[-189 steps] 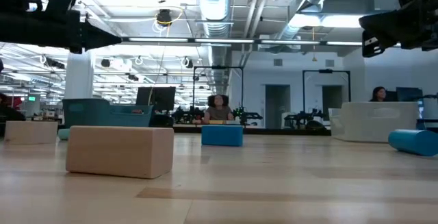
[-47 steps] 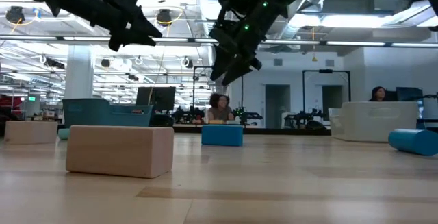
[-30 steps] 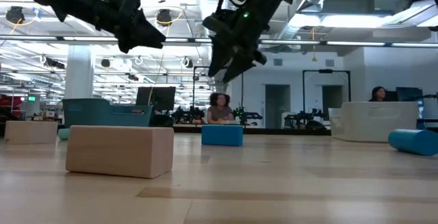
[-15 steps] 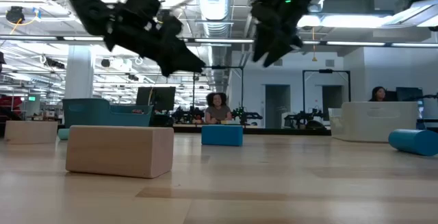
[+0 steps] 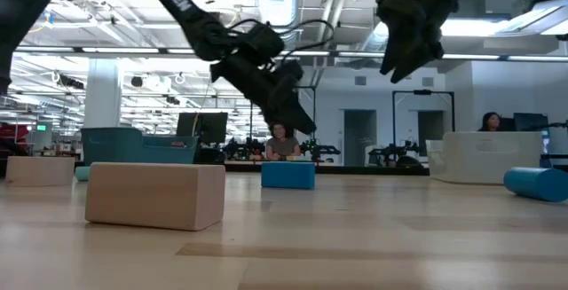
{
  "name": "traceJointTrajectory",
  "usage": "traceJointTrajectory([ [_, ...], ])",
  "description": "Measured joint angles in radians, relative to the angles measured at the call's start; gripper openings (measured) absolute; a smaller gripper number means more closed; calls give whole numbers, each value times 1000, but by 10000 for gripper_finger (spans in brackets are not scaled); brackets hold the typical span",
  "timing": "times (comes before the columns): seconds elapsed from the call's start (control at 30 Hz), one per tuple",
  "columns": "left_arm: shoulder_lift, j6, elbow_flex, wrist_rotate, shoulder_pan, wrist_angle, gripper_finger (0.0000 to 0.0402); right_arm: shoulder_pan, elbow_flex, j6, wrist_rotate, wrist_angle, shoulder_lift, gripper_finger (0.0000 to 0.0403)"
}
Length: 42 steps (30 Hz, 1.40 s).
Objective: Sort & place blocks by color
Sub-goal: Put the top left blue block into the blue bin
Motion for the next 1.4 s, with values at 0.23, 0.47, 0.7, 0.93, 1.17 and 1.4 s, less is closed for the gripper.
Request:
traceJointTrajectory([
  [0.23, 77, 154, 132, -4, -9, -154, 203, -7, -41, -1, -7, -4, -25, 270],
  [0.47, 110, 272, 198, -11, -10, -253, 203, 23, -42, 2, -19, -13, -25, 270],
  [0.7, 114, 341, 208, 0, -11, -363, 203, 58, -42, 20, -21, -13, -25, 270],
  [0.93, 114, 442, 208, -79, -7, -388, 203, 78, -42, 45, -22, -15, -25, 270],
  [1.17, 119, 551, 208, -117, 9, -448, 203, 106, -42, 74, -24, -15, -25, 270],
  [1.4, 143, 618, 206, -184, 7, -453, 203, 110, -42, 125, -25, -22, -25, 270],
])
